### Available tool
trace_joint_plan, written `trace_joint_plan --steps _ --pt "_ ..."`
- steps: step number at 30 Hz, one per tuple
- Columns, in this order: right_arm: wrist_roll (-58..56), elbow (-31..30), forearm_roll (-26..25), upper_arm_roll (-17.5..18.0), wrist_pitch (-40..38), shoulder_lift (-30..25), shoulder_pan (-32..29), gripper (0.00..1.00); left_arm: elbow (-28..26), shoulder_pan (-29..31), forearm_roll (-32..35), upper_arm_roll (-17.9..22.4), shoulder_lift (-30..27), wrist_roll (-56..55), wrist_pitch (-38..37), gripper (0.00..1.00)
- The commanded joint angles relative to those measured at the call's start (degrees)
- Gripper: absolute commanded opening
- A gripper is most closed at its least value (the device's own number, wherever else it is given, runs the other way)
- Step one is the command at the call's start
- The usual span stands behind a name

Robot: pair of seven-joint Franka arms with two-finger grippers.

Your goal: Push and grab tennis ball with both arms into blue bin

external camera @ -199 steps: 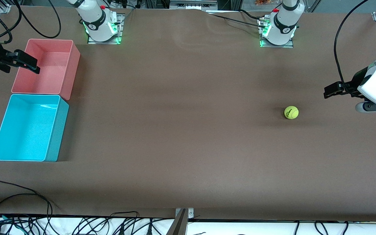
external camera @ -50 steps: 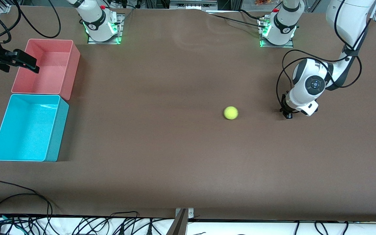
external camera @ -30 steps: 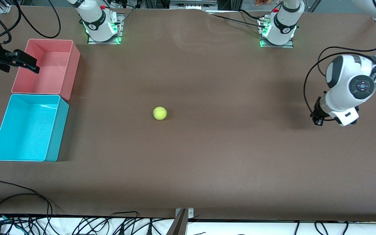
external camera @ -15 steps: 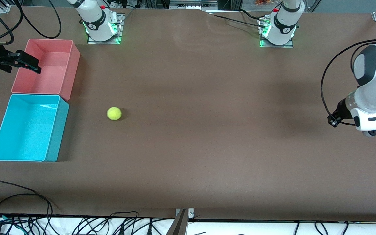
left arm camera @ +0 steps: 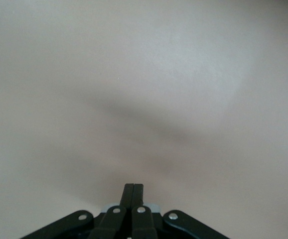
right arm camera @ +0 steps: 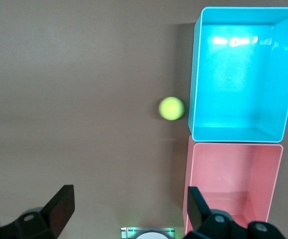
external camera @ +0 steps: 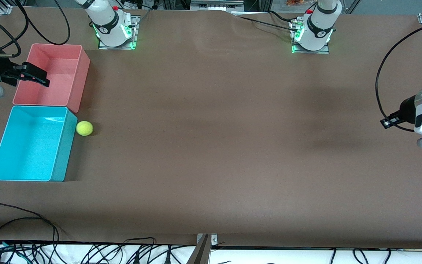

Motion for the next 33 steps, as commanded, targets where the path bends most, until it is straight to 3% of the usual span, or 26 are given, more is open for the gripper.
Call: trace_joint_plan --steps 1,8,10,13,15,16,17,20,33 --pt "-1.0 1.0 0.0 0.2 0.4 0.3 0.0 1.00 4.5 -0.1 -1.2 -0.2 0.4 6.0 -4.9 0.00" --pt "-1.4 0.9 -0.3 0.3 0.5 2.8 0.2 1.00 6.9 0.0 -3.6 -0.2 0.4 9.1 -7.8 0.02" --pt "-1.4 0.8 -0.3 0.2 1.0 3.4 0.2 1.00 6.9 0.0 -3.7 -0.1 0.4 9.2 -7.8 0.10" --pt "-1.4 0.8 -0.3 0.2 1.5 4.7 0.2 1.00 6.9 -0.1 -3.7 -0.1 0.4 9.2 -7.8 0.31" --pt "-1.4 0.7 -0.3 0.2 1.5 5.2 0.2 1.00 6.9 -0.3 -3.4 -0.1 0.4 9.2 -7.8 0.34" --pt "-1.4 0.3 -0.5 0.2 1.6 5.5 0.2 1.00 6.9 -0.3 -3.3 -0.1 0.4 9.2 -7.8 0.40" --pt "-1.4 -0.3 -0.7 0.2 1.6 5.7 0.3 1.00 6.9 -0.3 -3.3 -0.1 0.5 9.2 -7.8 0.51" --pt "-1.4 -2.5 -1.0 0.2 4.4 6.2 0.4 1.00 6.9 -0.4 -3.2 -0.1 0.5 9.0 -7.8 1.00" --pt "-1.4 -18.0 -6.7 0.1 18.2 5.8 1.3 1.00 9.6 -0.7 -3.7 -0.1 0.9 9.4 -7.6 1.00"
